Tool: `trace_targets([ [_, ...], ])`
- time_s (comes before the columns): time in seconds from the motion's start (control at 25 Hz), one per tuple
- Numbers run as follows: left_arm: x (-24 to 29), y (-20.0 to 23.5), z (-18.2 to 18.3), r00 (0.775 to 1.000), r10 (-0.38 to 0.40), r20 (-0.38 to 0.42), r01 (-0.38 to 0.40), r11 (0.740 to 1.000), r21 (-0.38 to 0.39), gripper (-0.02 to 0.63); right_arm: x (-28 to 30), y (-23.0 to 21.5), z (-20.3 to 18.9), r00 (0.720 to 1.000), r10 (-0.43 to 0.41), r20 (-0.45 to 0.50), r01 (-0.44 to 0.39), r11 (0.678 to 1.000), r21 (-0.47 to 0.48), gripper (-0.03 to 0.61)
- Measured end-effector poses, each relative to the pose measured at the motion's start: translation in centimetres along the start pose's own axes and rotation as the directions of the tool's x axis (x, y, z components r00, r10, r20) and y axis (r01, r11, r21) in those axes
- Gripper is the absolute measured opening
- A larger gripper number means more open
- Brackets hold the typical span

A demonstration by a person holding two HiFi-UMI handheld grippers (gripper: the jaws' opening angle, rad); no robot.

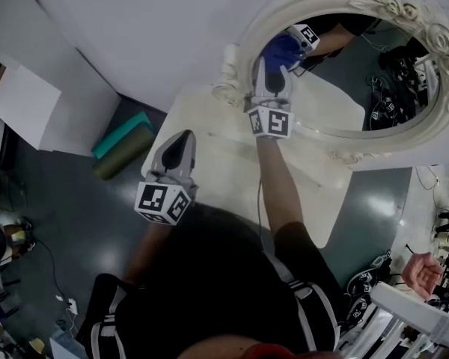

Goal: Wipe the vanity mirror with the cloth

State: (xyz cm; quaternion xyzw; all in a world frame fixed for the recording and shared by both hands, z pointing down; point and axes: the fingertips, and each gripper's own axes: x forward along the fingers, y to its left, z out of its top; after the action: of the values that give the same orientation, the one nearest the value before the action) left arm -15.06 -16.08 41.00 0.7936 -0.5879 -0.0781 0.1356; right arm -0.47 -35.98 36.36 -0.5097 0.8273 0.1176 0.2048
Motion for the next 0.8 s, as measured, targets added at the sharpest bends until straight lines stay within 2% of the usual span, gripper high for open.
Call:
trace_targets([
  [0.16,0.4,-0.9,0.2,0.999,-0.033,-0.001,0.033,0.999,0.0,0.012,-0.6,-0.1,0.9,1.0,-0.005,-0.008,0.005,1.0,0.016,0.072],
  [0.4,1.5,-2.7,0.0,0.995,-0.1,-0.009,0.1,0.995,-0.001,0.012,-3.3,-1.2,3.4,0.998,-0.051,0.034,0.05,0.998,0.037,0.072],
  [0.8,3.3,-6.8,-1.0,0.972,-0.232,-0.038,0.232,0.973,-0.014,0.012,-9.2,-5.1,8.6,0.982,-0.165,0.092,0.164,0.986,0.02,0.072],
])
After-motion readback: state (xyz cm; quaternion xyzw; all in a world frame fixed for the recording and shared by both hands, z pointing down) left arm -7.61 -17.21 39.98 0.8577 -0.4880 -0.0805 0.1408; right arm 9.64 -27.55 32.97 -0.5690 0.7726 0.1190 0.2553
